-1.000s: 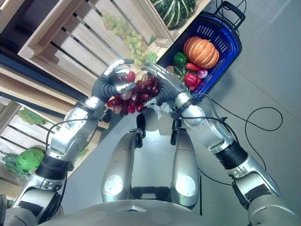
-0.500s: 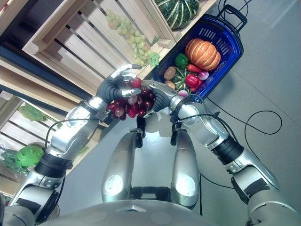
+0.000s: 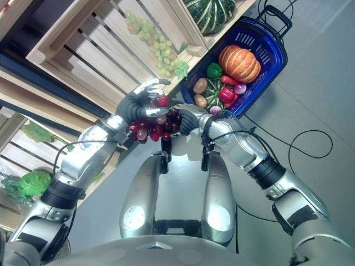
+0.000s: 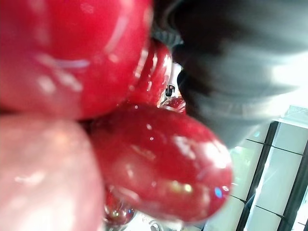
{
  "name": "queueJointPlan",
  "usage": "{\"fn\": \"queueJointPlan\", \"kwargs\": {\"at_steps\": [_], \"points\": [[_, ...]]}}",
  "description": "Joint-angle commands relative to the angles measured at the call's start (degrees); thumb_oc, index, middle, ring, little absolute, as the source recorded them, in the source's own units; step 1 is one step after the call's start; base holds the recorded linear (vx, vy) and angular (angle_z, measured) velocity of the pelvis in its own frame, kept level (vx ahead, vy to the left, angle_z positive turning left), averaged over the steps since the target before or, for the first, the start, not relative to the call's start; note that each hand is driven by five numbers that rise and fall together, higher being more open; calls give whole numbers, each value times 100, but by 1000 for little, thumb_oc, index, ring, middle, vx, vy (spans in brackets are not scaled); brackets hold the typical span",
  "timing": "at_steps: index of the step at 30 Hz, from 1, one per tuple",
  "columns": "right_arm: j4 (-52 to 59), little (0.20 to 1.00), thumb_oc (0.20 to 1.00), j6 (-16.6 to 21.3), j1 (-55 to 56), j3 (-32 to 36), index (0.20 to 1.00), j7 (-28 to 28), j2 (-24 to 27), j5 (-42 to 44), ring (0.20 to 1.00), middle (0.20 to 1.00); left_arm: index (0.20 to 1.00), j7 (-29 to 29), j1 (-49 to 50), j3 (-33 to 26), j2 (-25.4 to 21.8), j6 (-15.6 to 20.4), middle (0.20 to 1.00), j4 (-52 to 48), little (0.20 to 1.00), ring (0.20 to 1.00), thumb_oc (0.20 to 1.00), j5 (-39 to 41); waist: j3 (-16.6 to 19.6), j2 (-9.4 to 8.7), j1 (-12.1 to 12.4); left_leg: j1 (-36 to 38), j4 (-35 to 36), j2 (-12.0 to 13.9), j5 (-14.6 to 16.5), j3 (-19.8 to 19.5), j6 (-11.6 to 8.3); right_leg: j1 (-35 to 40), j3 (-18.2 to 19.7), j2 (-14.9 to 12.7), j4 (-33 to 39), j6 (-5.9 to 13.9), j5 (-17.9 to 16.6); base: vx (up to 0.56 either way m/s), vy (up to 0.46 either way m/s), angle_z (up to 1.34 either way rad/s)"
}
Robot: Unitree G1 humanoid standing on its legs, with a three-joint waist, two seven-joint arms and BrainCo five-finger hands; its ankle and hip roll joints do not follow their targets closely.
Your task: Pick up fruits and vegetables into the basket
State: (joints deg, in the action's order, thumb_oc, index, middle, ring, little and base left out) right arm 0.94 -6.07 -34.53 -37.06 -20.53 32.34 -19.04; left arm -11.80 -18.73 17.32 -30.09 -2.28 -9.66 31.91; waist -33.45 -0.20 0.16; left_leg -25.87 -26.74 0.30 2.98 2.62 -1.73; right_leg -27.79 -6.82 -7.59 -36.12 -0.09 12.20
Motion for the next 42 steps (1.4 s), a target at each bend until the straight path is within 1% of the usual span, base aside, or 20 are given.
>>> {"fn": "queueJointPlan", "kwargs": {"at_steps": [1, 6, 9, 10, 11, 13, 15, 17, 20, 25, 28, 31, 33, 34, 35, 37, 38, 41, 42], "points": [[-33, 200, 200, 283, -39, -271, 200, -29, -241, 294, 200, 200, 200, -242, -301, 229, 255, 694, 200, -560, 200, 200, 200, 211, 366, 76, 60, 81, -366, -386, 642, 334, 564, -17, -168, 332, 372, 26, -437, 0, 0, 0], [-194, 200, 200, 331, 120, -242, 200, -68, -298, 750, 200, 200, 200, -233, -247, 304, 306, 753, 200, -480, 200, 200, 200, 290, 366, 74, 45, 84, -389, -383, 673, 334, 552, -3, -162, 338, 367, 24, -407, 0, 0, 0], [-353, 200, 200, 279, 176, -235, 200, -128, -397, 1209, 200, 200, 200, -375, -264, 364, 333, 732, 200, -399, 200, 200, 200, 459, 366, 82, 37, 76, -387, -381, 663, 328, 546, -8, -174, 329, 373, 16, -414, 0, 0, 0], [-397, 200, 200, 280, 204, -234, 200, -147, -436, 1357, 200, 200, 504, -428, -261, 390, 357, 717, 504, -382, 504, 504, 504, 572, 366, 86, 35, 82, -382, -381, 658, 328, 544, 0, -180, 327, 382, 14, -418, 0, 0, 0], [-411, 200, 200, 262, 232, -207, 200, -225, -463, 1573, 200, 200, 1000, -418, -248, 412, 392, 667, 1000, -377, 1000, 1000, 1000, 660, 366, 93, 30, 87, -372, -376, 655, 339, 541, -1, -191, 321, 384, 13, -421, 0, 0, 0], [-281, 200, 200, 107, 277, -141, 200, -325, -493, 2019, 200, 200, 1000, -693, -247, 442, 405, 569, 1000, -374, 1000, 1000, 1000, 605, 366, 84, 14, 104, -364, -368, 656, 352, 542, 2, -198, 313, 386, 24, -425, 0, 0, 0], [-117, 200, 200, -73, 327, -64, 200, -453, -538, 2370, 200, 200, 1000, -729, -259, 539, 414, 434, 1000, -454, 1000, 1000, 1000, 710, 366, 77, -8, 100, -370, -358, 640, 359, 528, 7, -204, 313, 388, 22, -445, 0, 0, 0], [-24, 200, 200, -143, 388, -16, 200, -553, -579, 2715, 200, 200, 1000, -775, -247, 603, 441, 471, 1000, -517, 1000, 1000, 1000, 918, 366, 84, -35, 131, -342, -349, 623, 369, 523, 25, -206, 314, 396, 20, -453, 0, 0, 0], [-21, 200, 200, -169, 479, 27, 200, -571, -677, 3069, 200, 200, 1000, -517, -243, 657, 525, 634, 1000, -492, 1000, 1000, 1000, 1214, 366, 90, -70, 160, -325, -339, 601, 386, 515, 48, -203, 317, 401, 9, -459, 0, 0, 0], [-68, 200, 200, -97, 647, 211, 200, -502, -749, 3510, 200, 200, 1000, -422, -170, 568, 566, 1096, 1000, -462, 1000, 1000, 1000, 1046, 366, 104, -80, 211, -276, -326, 568, 414, 493, 111, -255, 294, 435, -10, -454, 0, 0, 0], [-41, 200, 200, -46, 784, 424, 200, -417, -746, 3812, 200, 200, 1000, -254, -94, 391, 529, 1697, 1000, -510, 1000, 1000, 1000, 723, 366, 112, -68, 224, -265, -319, 550, 423, 475, 142, -302, 271, 439, -24, -447, 0, 0, 0], [51, 200, 200, 70, 1014, 728, 200, -343, -712, 4159, 200, 200, 1000, -86, 18, 116, 481, 2247, 1000, -631, 1000, 1000, 1000, 568, 366, 112, -56, 208, -289, -312, 545, 419, 465, 143, -351, 250, 396, -41, -420, 15, -33, 3], [42, 200, 200, 237, 1199, 940, 200, -282, -711, 4290, 200, 200, 1000, -82, 127, -75, 480, 2562, 1000, -681, 1000, 1000, 1000, 641, 366, 115, -49, 204, -290, -306, 539, 416, 455, 140, -378, 239, 370, -47, -405, 19, -34, 2], [33, 200, 200, 342, 1283, 1037, 200, -236, -705, 4325, 200, 200, 1000, -80, 183, -161, 482, 2778, 1000, -697, 1000, 1000, 1000, 727, 366, 115, -46, 198, -293, -301, 537, 421, 453, 136, -393, 232, 359, -51, -400, 15, -38, 2], [5, 200, 200, 458, 1382, 1142, 200, -213, -688, 4360, 200, 200, 1000, -81, 251, -267, 495, 3076, 1000, -718, 1000, 1000, 1000, 795, 366, 115, -41, 181, -296, -294, 532, 425, 449, 120, -406, 225, 345, -55, -396, 9, -42, 3], [-34, 200, 200, 658, 1535, 1347, 200, -201, -651, 4501, 200, 200, 1000, -124, 367, -477, 527, 3451, 1000, -740, 1000, 1000, 1000, 986, 366, 112, -35, 124, -315, -275, 529, 435, 445, 67, -430, 212, 310, -61, -386, -2, -50, 4], [-56, 200, 200, 773, 1623, 1448, 200, -185, -645, 4600, 200, 200, 1000, -171, 436, -593, 552, 3706, 1000, -755, 1000, 1000, 1000, 1104, 366, 108, -27, 94, -319, -266, 519, 440, 439, 46, -445, 208, 298, -66, -381, -1, -60, 6], [-63, 200, 200, 1066, 1852, 1745, 200, -145, -631, 4881, 200, 200, 1000, -243, 635, -860, 603, 4208, 1000, -738, 1000, 1000, 1000, 1212, 366, 90, -7, -2, -326, -232, 501, 457, 429, -31, -494, 199, 258, -75, -370, -4, -73, 8], [-52, 200, 200, 1178, 1934, 1857, 200, -133, -616, 4975, 200, 200, 1000, -227, 699, -943, 612, 4278, 1000, -746, 1000, 1000, 1000, 1184, 366, 84, 0, -37, -330, -217, 495, 465, 423, -62, -518, 196, 243, -77, -366, -10, -83, 10]]}}
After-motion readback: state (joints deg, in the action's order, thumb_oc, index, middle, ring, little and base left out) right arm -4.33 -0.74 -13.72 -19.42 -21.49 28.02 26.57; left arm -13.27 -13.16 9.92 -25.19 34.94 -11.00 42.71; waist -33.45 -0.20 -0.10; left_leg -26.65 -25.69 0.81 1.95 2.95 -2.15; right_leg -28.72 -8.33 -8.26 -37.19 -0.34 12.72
